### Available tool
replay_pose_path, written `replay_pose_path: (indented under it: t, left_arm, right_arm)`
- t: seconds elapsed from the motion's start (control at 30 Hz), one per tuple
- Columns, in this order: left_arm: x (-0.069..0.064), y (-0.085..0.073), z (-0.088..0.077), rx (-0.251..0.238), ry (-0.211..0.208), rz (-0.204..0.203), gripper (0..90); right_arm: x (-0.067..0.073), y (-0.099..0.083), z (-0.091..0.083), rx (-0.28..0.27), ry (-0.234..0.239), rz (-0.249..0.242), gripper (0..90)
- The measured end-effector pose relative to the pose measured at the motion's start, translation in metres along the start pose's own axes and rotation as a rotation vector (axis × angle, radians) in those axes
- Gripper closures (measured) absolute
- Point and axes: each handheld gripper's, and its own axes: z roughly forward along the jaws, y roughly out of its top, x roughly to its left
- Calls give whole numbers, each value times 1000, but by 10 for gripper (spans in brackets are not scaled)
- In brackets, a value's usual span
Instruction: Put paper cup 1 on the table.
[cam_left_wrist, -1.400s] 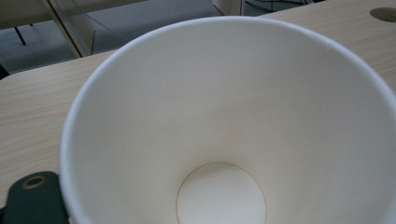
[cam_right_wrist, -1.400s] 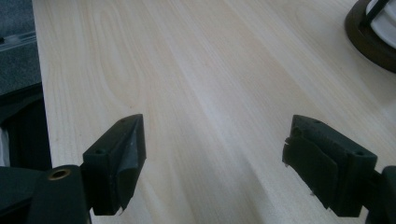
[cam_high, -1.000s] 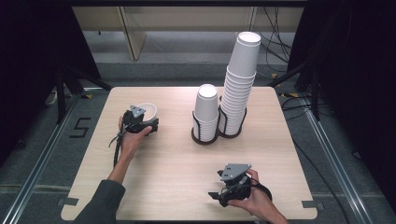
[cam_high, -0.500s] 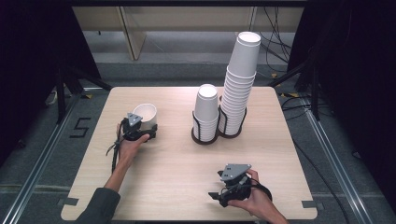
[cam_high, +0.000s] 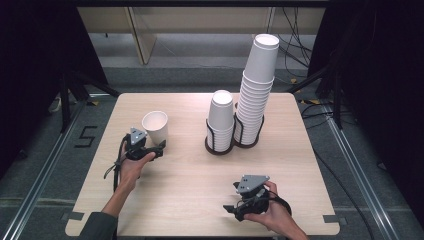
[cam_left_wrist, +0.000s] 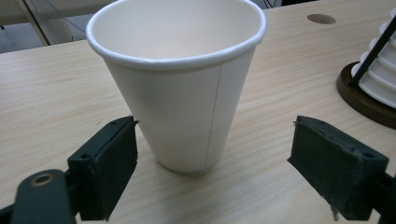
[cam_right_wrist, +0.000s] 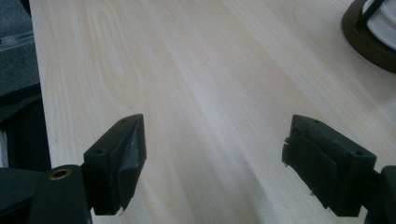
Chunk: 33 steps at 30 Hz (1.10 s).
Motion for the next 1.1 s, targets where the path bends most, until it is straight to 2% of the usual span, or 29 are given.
replay_pose_path:
  t: [0.1, 0.17, 0.23, 0.3, 0.37, 0.57, 0.6, 0.67, 0.83, 0.87, 0.9, 0.93, 1.1]
  left_arm:
    - [-2, -1, -8, 3, -19, -21, 144]
    - [-5, -2, -15, -11, -16, -24, 144]
    - [-8, -3, -19, -3, -35, -15, 144]
    - [-14, -6, -26, 0, -49, -4, 145]
    - [-19, -7, -32, -11, -67, -8, 145]
    - [-39, -16, -55, -20, -111, -10, 145]
    - [-43, -18, -58, -21, -116, -5, 145]
    - [-50, -21, -63, -18, -130, 13, 145]
    - [-65, -31, -77, -16, -167, 18, 145]
    - [-68, -35, -79, -14, -183, 18, 144]
    - [-71, -37, -81, -12, -183, 27, 144]
    - [-72, -39, -84, -4, -187, 34, 145]
    - [-83, -49, -95, -14, -209, 54, 144]
  right_arm:
    - [-1, 0, -1, -5, 0, -1, 211]
    - [-2, 0, -1, -13, -2, -2, 211]
    - [-3, 0, -1, -14, -2, -6, 211]
    - [-3, 0, -1, -17, -4, -8, 211]
    - [-3, 0, -2, -16, -8, 10, 211]
    - [-6, 0, -3, -22, -10, -1, 211]
    - [-5, 0, -4, -18, -13, 15, 211]
    - [-6, 0, -4, -23, -13, 5, 211]
    - [-6, -1, -5, -24, -29, 26, 211]
    - [-8, -1, -6, -28, -22, 17, 211]
    - [-8, -1, -7, -31, -31, 32, 211]
    - [-9, -1, -7, -35, -26, 24, 211]
    - [-13, -2, -9, -49, -38, 47, 209]
